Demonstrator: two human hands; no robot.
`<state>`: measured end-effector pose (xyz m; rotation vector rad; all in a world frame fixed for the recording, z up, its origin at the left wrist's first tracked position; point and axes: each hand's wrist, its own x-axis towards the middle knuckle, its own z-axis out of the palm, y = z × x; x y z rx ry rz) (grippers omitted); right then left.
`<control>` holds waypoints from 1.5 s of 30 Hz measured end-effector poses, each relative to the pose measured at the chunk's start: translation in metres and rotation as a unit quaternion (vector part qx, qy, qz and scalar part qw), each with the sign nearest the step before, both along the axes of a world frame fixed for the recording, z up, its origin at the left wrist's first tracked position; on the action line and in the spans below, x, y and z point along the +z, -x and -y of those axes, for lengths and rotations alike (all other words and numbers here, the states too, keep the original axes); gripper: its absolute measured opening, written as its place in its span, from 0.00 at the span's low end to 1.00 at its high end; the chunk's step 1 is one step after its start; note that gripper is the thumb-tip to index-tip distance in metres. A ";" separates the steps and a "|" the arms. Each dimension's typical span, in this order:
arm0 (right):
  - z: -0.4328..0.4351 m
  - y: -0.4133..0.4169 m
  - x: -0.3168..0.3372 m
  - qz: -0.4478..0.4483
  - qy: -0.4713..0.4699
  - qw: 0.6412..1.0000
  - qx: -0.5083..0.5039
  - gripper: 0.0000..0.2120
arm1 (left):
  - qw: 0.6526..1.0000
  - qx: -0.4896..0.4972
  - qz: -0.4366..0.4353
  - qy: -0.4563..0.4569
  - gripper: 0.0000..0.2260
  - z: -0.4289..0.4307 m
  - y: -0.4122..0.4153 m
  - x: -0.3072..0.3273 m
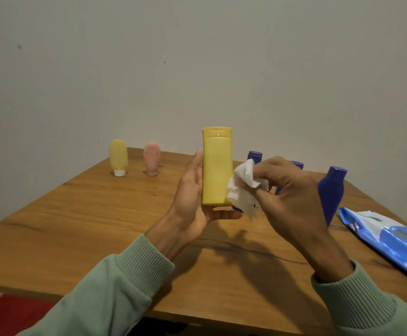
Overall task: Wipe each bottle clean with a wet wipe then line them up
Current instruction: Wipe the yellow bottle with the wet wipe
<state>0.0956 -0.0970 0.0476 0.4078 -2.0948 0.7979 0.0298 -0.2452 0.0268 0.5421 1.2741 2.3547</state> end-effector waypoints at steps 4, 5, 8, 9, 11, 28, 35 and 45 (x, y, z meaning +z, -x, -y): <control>0.005 0.000 -0.008 0.043 -0.060 0.997 0.024 0.11 | 0.999 -0.030 0.022 -0.011 0.30 -0.004 -0.005 -0.001; 0.006 0.000 -0.008 0.048 -0.071 0.996 0.021 0.11 | 0.999 -0.030 0.025 -0.012 0.31 -0.005 -0.006 -0.002; 0.009 0.000 -0.008 0.064 -0.096 0.993 0.011 0.12 | 0.999 -0.024 0.031 -0.021 0.32 -0.007 -0.006 -0.003; 0.010 -0.001 -0.008 0.069 -0.102 0.992 0.011 0.12 | 0.999 -0.024 0.032 -0.023 0.33 -0.008 -0.006 -0.003; 0.011 0.000 -0.010 0.070 -0.105 0.992 0.015 0.12 | 0.999 -0.033 0.036 -0.024 0.35 -0.010 -0.008 -0.005; 0.015 0.004 -0.013 0.023 -0.064 0.997 -0.020 0.11 | 0.999 -0.037 -0.002 0.018 0.41 -0.022 -0.016 -0.018; 0.011 0.007 -0.014 0.015 -0.035 0.999 -0.012 0.11 | 0.998 -0.043 -0.017 0.031 0.40 -0.023 -0.016 -0.018; 0.008 0.007 -0.015 0.038 -0.046 0.998 -0.008 0.10 | 0.999 -0.052 0.007 0.017 0.41 -0.025 -0.011 -0.022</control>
